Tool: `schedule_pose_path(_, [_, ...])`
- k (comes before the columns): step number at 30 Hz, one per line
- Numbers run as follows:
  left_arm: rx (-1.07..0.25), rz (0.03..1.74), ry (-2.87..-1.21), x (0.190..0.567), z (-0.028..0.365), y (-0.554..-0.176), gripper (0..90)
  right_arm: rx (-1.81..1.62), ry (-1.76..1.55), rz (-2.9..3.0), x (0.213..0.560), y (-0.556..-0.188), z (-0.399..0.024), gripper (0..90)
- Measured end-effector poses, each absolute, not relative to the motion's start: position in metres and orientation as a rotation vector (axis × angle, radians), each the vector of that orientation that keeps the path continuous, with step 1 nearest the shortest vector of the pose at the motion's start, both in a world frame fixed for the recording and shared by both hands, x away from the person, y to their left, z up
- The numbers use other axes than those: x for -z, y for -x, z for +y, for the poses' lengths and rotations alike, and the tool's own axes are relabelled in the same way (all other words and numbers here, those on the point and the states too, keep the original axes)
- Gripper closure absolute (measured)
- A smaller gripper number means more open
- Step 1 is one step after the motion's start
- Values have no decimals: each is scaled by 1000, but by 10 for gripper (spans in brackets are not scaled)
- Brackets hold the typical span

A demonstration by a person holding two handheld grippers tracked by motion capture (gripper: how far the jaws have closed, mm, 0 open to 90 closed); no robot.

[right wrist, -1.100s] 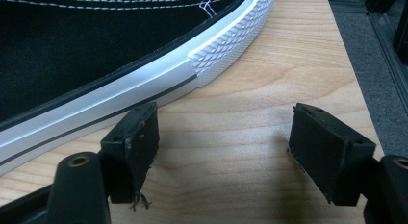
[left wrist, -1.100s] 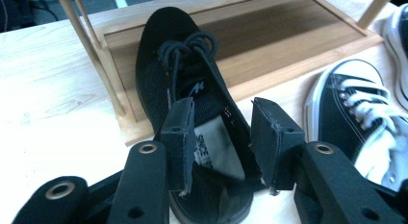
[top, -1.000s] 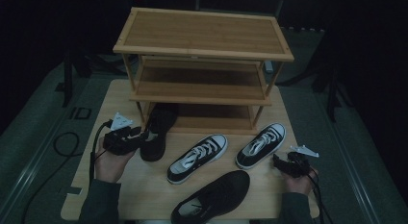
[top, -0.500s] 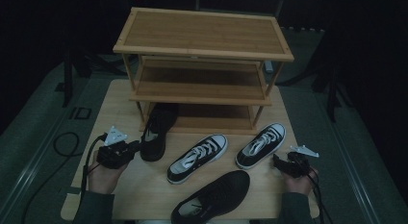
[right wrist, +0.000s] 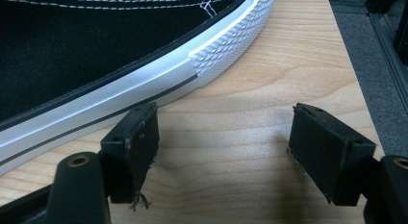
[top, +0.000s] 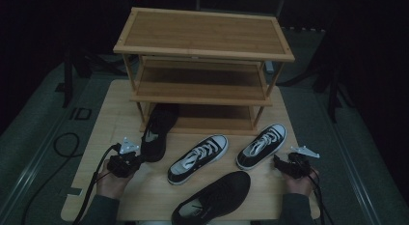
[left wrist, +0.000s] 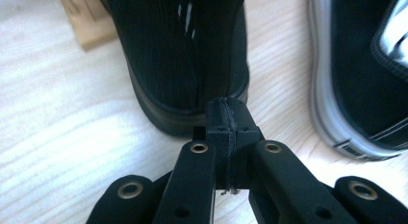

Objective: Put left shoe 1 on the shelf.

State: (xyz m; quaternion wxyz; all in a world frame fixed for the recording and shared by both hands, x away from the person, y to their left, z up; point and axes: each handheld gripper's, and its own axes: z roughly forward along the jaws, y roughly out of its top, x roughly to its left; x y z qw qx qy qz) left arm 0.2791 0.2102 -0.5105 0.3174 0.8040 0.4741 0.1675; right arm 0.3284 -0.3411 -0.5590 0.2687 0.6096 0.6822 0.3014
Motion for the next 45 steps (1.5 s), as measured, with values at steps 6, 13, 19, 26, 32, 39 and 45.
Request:
schedule_pose_path(6, [-406,1284,-2166,523,209,-282,899,-813,-1644,1840,559,-328,-341,258])
schedule_pose_path(13, [-410,1326,-2156,527,210,-287,898,-813,-1643,1841,559,-328,-341,257])
schedule_pose_path(19, [-426,1350,-2156,528,212,-290,897,-813,-1643,1841,559,-328,-341,257])
schedule_pose_path(26, [-409,1356,-2150,527,212,-290,895,-813,-1642,1841,559,-328,-341,258])
schedule_pose_path(32, [-395,1333,-2163,525,205,-291,897,-813,-1642,1841,559,-328,-341,258])
schedule_pose_path(39, [-434,1387,-2132,523,212,-296,896,-813,-1641,1841,559,-328,-341,258])
schedule_pose_path(45, [-467,1377,-2122,518,209,-305,895,-813,-1641,1841,559,-328,-341,257])
